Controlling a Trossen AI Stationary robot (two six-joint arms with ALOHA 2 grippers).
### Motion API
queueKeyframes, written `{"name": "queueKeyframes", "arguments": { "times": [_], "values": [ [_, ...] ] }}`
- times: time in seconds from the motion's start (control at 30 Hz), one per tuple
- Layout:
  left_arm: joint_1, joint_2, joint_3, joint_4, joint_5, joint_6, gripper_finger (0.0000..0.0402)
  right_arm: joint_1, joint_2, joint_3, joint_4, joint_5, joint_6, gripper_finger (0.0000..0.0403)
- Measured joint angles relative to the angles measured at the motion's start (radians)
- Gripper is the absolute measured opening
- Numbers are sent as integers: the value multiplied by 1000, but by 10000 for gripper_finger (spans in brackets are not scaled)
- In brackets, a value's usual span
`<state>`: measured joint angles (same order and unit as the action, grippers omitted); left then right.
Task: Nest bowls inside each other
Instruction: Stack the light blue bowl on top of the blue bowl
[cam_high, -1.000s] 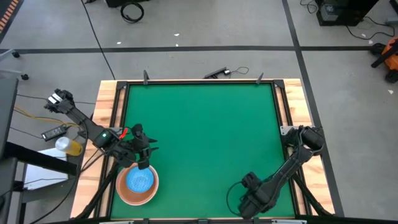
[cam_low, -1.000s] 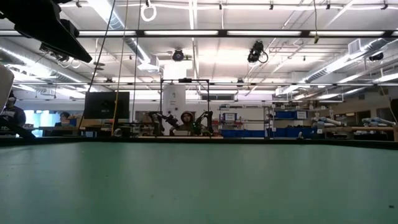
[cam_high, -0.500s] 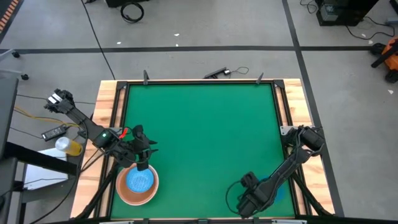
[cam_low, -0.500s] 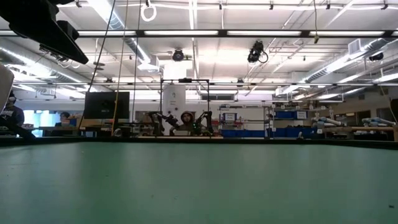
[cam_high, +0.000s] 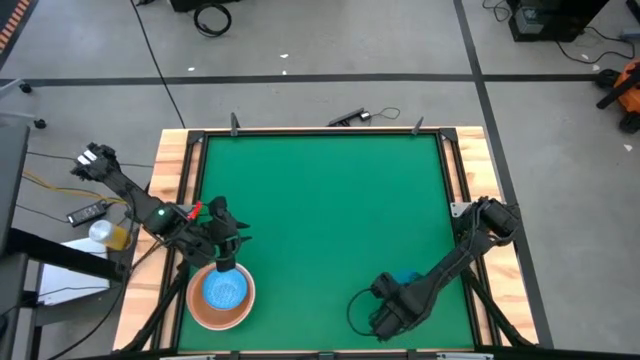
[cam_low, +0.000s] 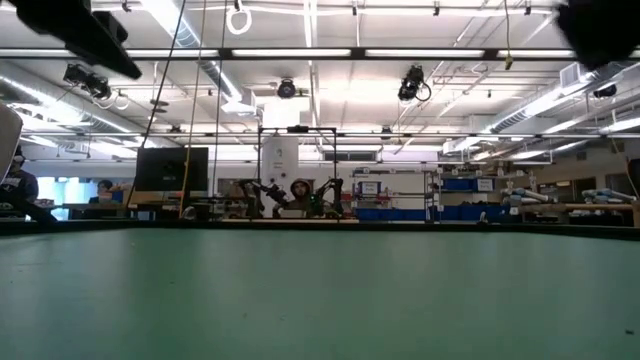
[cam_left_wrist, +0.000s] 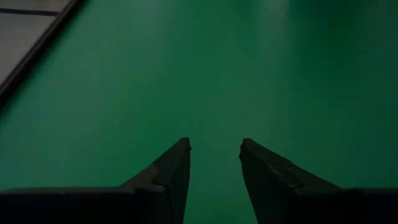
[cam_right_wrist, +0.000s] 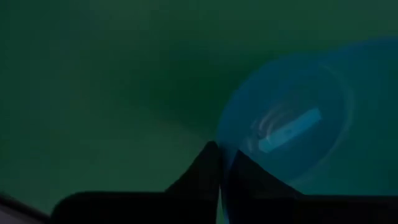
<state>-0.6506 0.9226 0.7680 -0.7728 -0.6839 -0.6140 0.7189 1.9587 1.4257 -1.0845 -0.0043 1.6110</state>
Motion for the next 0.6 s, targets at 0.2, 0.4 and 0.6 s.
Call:
{"name": "queueKeyframes", "arguments": {
  "times": [0.2,0.4,0.6],
  "values": [
    [0,0,154,-133,-8,57,143,-123,1,40,173,216,-323,8],
    [0,-1,277,-237,-14,84,143,-282,2,40,612,335,-707,7],
    [0,-16,288,-299,-15,48,143,-388,22,42,1093,321,-1031,7]
  ]
}}
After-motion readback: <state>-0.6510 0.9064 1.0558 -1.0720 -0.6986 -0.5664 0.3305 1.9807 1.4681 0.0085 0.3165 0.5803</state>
